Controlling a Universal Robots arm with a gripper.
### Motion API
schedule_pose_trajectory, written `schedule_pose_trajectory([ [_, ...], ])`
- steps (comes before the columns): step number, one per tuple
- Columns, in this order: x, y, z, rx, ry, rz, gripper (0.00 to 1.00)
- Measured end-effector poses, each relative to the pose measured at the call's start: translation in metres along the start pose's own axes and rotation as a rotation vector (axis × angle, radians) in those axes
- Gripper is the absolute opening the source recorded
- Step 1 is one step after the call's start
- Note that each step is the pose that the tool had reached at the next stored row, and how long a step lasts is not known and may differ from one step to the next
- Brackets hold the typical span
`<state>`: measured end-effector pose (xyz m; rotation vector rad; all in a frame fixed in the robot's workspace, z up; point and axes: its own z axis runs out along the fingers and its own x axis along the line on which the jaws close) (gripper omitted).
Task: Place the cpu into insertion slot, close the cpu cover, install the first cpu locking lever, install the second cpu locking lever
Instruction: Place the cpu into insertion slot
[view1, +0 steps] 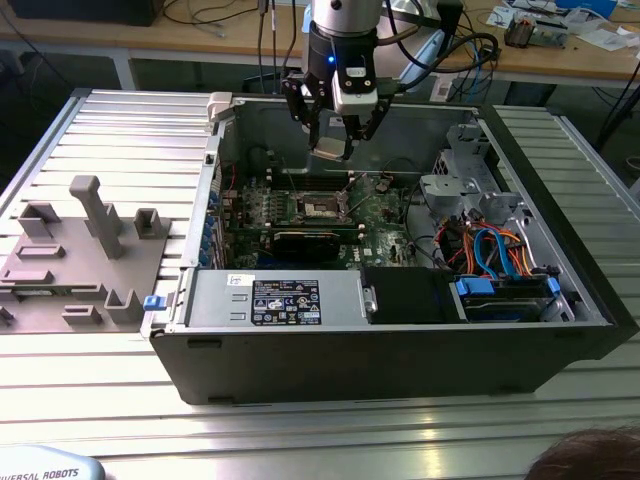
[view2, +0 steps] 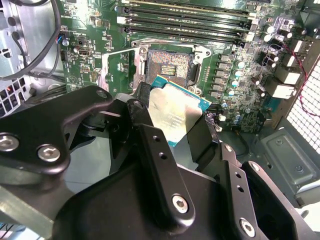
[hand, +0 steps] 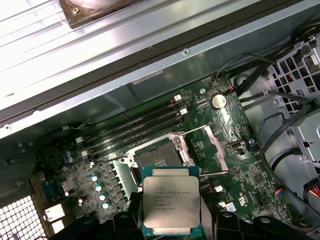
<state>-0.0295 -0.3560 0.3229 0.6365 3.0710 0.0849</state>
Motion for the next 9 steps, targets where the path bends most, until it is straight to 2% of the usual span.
schedule_pose_trajectory([
  [9,0.0000,0.0000,0.0000,0.0003,-0.0004,0.004,0.54],
])
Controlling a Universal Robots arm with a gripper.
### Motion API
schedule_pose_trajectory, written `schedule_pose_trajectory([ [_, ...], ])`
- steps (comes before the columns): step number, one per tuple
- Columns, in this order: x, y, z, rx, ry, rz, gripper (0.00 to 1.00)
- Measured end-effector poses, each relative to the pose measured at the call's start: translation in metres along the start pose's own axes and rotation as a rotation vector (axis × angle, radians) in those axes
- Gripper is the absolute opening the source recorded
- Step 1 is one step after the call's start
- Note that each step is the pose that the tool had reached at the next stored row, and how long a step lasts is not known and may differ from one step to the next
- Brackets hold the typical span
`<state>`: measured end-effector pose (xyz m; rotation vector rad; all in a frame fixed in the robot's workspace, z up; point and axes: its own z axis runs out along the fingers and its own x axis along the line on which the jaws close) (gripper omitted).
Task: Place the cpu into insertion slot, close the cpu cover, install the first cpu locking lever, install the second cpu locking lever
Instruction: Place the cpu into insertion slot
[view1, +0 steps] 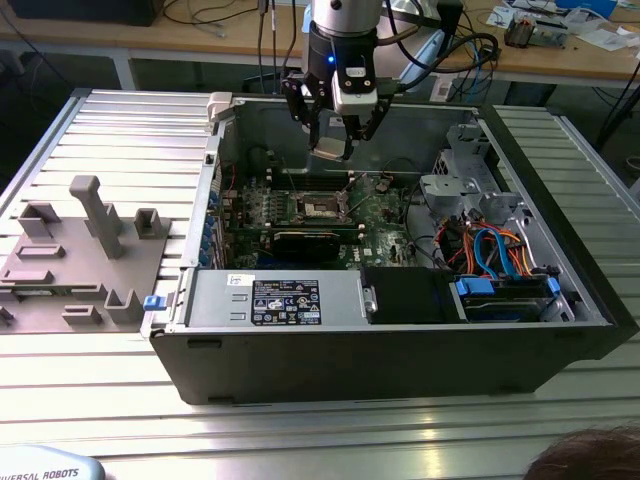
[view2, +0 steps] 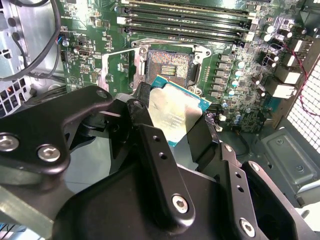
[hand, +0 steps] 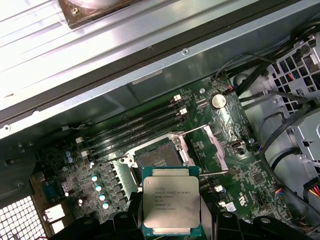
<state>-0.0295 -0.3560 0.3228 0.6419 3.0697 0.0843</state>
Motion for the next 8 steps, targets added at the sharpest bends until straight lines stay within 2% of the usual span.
schedule_pose_trajectory([
  [8,0.0000,0.0000,0.0000,0.0005,-0.0004,0.004,0.54],
])
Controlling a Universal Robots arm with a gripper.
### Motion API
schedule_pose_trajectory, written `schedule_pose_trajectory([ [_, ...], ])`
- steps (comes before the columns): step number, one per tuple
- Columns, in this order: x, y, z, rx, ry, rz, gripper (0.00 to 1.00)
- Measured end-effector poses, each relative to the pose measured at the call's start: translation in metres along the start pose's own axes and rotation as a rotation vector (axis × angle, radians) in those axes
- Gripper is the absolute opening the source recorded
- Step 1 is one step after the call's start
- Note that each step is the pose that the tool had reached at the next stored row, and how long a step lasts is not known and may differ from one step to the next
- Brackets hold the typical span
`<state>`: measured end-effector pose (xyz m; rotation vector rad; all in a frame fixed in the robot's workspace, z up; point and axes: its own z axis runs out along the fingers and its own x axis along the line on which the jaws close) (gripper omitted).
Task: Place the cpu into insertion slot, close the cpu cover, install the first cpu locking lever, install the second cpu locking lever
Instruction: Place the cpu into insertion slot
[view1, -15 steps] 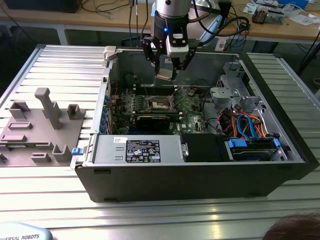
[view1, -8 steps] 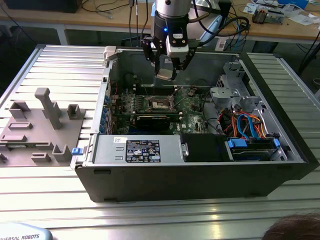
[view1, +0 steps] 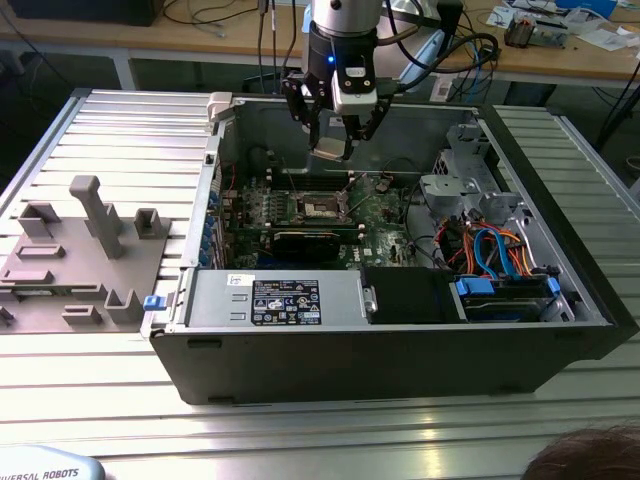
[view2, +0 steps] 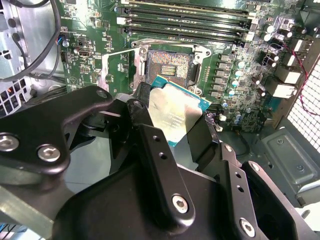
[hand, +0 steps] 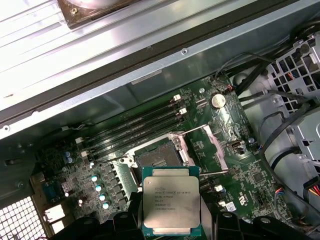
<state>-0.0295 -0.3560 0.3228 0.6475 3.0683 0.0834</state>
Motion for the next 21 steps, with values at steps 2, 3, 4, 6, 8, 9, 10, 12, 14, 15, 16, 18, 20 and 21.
schedule_pose_trajectory([
  [2,0.0000,0.0000,0.0000,0.0000,-0.0001,0.001,0.54],
  [3,0.0000,0.0000,0.0000,0.0002,-0.0002,0.001,0.54],
  [4,0.0000,0.0000,0.0000,0.0002,-0.0002,0.002,0.54],
  [6,0.0000,0.0000,0.0000,0.0003,-0.0002,0.002,0.54],
  [8,0.0000,0.0000,0.0000,0.0003,-0.0003,0.003,0.54],
  [9,0.0000,0.0000,0.0000,0.0004,-0.0004,0.004,0.54],
  [10,0.0000,0.0000,0.0000,0.0006,-0.0006,0.006,0.54],
  [12,0.0000,0.0000,0.0000,0.0011,-0.0010,0.009,0.54],
  [14,0.0000,0.0000,0.0000,0.0013,-0.0011,0.009,0.54],
  [15,0.0000,0.0000,0.0000,0.0013,-0.0011,0.010,0.54],
  [16,0.0000,0.0000,0.0000,0.0014,-0.0012,0.010,0.54],
  [18,0.0000,0.0000,0.0000,0.0016,-0.0013,0.011,0.54],
  [20,0.0000,0.0000,0.0000,0.0018,-0.0015,0.012,0.54],
  [21,0.0000,0.0000,0.0000,0.0018,-0.0015,0.012,0.54],
])
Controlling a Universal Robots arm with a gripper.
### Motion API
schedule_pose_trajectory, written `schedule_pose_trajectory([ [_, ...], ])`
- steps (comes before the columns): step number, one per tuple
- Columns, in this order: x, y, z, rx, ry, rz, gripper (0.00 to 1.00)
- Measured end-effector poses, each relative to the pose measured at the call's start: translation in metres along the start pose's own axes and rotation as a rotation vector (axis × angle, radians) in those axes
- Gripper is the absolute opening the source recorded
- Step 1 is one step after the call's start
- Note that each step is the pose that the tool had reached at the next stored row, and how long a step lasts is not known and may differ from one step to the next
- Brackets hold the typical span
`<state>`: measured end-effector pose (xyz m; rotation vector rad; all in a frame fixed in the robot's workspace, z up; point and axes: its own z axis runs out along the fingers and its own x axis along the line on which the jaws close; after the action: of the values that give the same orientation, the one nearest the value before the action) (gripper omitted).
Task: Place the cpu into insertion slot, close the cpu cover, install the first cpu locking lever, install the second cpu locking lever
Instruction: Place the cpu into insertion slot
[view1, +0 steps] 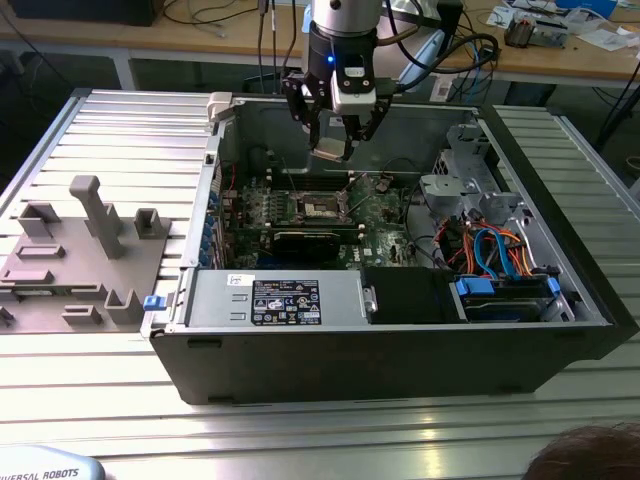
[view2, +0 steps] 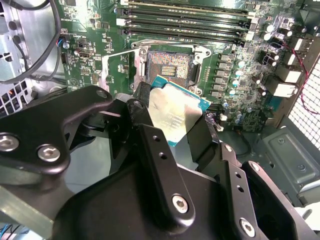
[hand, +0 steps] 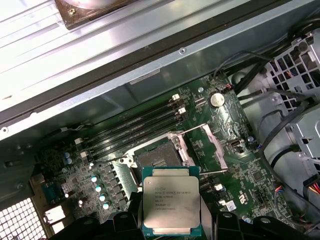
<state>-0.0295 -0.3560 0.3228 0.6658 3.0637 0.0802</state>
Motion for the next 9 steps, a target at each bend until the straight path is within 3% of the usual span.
schedule_pose_trajectory([
  [9,0.0000,0.0000,0.0000,0.0017,-0.0013,0.009,0.54],
])
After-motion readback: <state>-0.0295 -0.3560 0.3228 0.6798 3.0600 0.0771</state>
